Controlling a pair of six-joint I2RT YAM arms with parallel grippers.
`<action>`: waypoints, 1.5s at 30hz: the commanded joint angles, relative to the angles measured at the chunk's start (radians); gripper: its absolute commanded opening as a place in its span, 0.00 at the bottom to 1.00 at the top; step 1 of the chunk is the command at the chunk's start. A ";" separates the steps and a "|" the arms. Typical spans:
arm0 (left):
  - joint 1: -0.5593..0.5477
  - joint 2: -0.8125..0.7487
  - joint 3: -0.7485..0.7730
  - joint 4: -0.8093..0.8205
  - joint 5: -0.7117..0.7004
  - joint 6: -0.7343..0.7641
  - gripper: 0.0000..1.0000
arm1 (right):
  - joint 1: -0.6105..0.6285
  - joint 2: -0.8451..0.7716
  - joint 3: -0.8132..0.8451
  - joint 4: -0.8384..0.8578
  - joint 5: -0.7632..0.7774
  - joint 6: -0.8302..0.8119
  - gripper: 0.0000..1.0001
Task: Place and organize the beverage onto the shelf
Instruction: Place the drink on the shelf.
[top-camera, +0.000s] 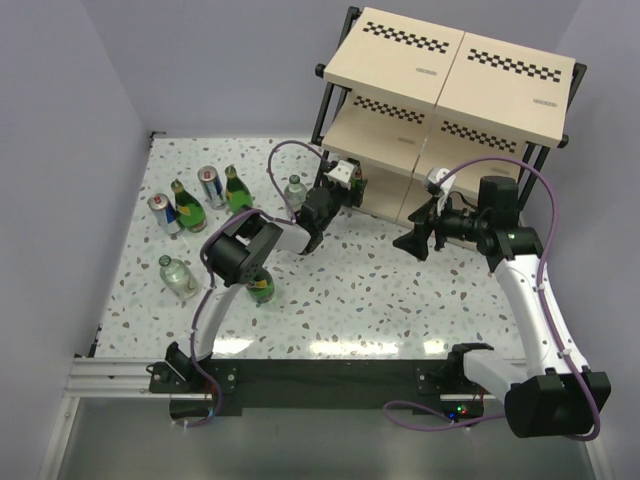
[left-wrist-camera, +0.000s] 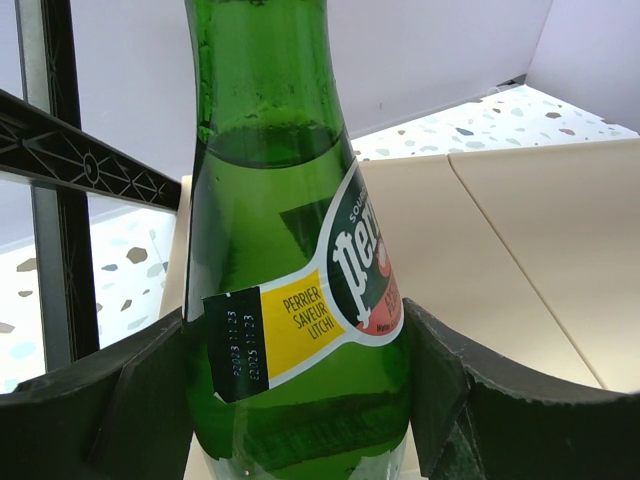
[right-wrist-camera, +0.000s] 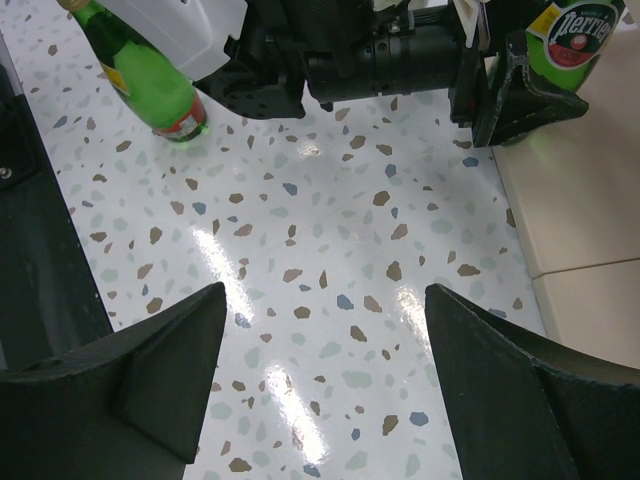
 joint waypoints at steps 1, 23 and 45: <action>0.009 -0.028 0.003 0.165 -0.028 0.027 0.63 | -0.005 -0.004 0.017 0.017 -0.032 -0.009 0.84; 0.003 -0.069 -0.035 0.141 -0.033 0.027 0.88 | -0.006 -0.008 0.019 0.013 -0.031 -0.011 0.84; -0.006 -0.082 -0.016 0.030 -0.094 0.017 0.70 | -0.005 -0.013 0.020 0.012 -0.028 -0.012 0.84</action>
